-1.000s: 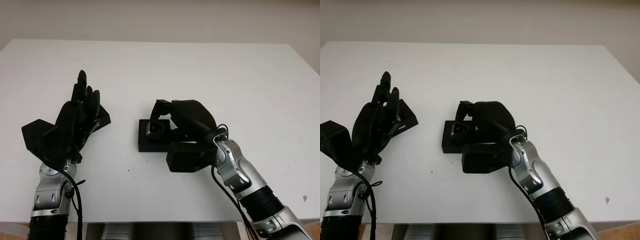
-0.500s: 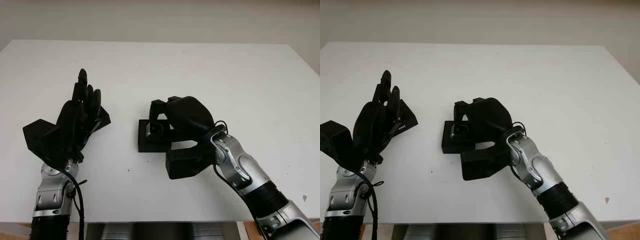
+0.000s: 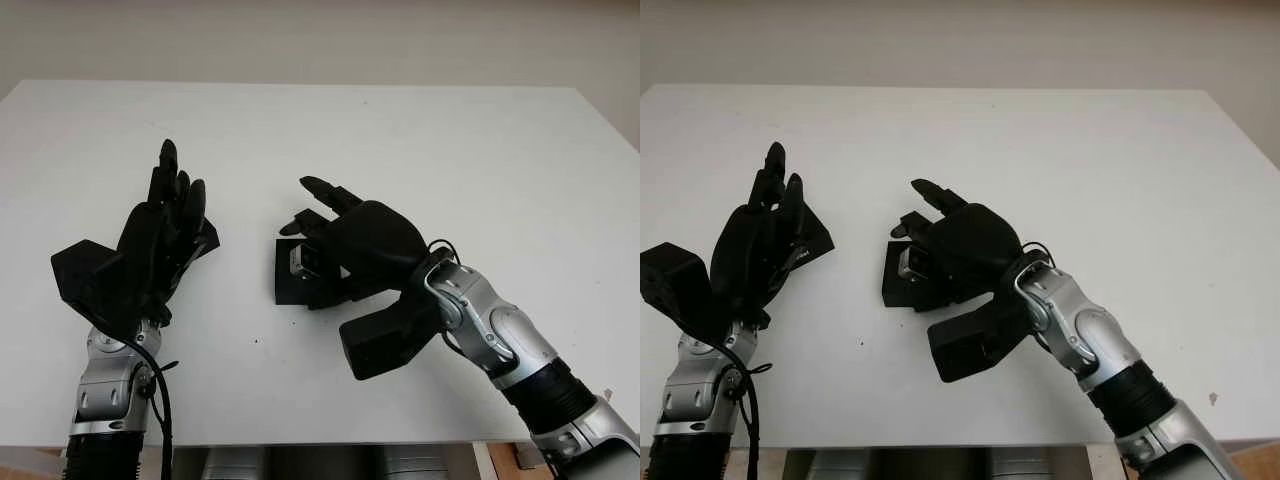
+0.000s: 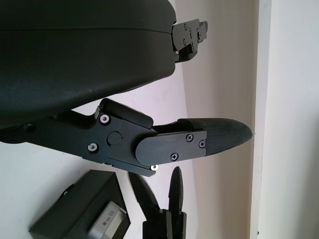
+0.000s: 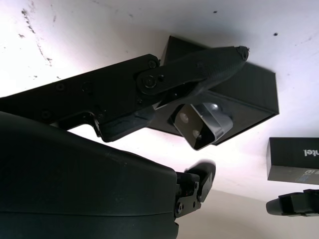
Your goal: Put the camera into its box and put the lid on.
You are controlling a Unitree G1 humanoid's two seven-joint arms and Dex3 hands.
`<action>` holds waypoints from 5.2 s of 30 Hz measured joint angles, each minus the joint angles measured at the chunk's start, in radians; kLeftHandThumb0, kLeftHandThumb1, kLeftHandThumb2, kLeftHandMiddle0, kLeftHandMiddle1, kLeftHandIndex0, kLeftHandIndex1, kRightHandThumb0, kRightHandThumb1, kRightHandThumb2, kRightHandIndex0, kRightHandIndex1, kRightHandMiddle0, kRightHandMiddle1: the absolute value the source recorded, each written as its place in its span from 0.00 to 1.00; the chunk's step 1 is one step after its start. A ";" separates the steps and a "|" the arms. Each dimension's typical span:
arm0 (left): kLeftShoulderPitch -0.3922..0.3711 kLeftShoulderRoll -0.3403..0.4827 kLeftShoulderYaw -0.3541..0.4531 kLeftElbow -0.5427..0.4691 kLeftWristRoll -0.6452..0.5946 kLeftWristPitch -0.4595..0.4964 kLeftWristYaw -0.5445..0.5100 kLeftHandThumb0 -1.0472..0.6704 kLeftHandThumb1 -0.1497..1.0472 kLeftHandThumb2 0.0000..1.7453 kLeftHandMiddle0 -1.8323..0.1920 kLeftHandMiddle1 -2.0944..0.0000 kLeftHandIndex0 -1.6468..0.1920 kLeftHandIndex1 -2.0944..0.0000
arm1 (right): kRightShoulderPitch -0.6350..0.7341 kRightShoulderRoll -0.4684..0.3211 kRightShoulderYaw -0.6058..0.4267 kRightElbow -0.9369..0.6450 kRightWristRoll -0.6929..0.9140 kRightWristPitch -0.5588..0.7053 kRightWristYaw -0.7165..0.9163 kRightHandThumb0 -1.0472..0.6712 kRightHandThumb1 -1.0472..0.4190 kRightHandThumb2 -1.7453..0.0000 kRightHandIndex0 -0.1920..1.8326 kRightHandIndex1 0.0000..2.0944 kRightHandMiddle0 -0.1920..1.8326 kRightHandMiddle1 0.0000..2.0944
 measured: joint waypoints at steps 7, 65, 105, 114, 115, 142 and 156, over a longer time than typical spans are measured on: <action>0.001 -0.003 -0.005 -0.004 0.005 0.011 0.005 0.16 1.00 0.31 1.00 1.00 1.00 1.00 | 0.003 0.001 -0.033 -0.034 0.015 0.017 0.020 0.09 0.03 0.97 0.00 0.00 0.03 0.03; 0.011 0.015 0.004 -0.016 -0.004 -0.002 -0.015 0.16 1.00 0.31 1.00 1.00 1.00 1.00 | 0.181 0.151 -0.168 0.159 0.265 -0.055 -0.364 0.18 0.09 0.97 0.22 0.27 0.19 0.54; 0.011 0.016 0.007 -0.014 -0.003 -0.004 -0.017 0.17 1.00 0.31 1.00 1.00 1.00 1.00 | 0.165 0.176 -0.158 0.252 0.245 -0.119 -0.445 0.20 0.11 0.97 0.17 0.44 0.28 0.53; 0.011 0.015 0.011 -0.014 -0.006 -0.004 -0.016 0.17 1.00 0.31 1.00 1.00 1.00 1.00 | 0.161 0.190 -0.157 0.279 0.249 -0.146 -0.467 0.21 0.11 0.97 0.18 0.45 0.30 0.55; 0.011 0.015 0.011 -0.014 -0.006 -0.004 -0.016 0.17 1.00 0.31 1.00 1.00 1.00 1.00 | 0.159 0.191 -0.156 0.283 0.249 -0.149 -0.471 0.21 0.11 0.97 0.18 0.45 0.30 0.55; 0.020 0.012 0.012 -0.015 -0.012 -0.003 -0.014 0.17 1.00 0.31 1.00 1.00 1.00 1.00 | 0.129 0.196 -0.126 0.352 0.192 -0.204 -0.598 0.34 0.09 0.97 0.20 0.53 0.39 0.64; 0.021 0.010 0.012 -0.015 -0.014 -0.003 -0.014 0.16 1.00 0.30 1.00 1.00 1.00 1.00 | 0.101 0.190 -0.117 0.416 0.181 -0.278 -0.679 0.36 0.06 0.97 0.19 0.48 0.35 0.67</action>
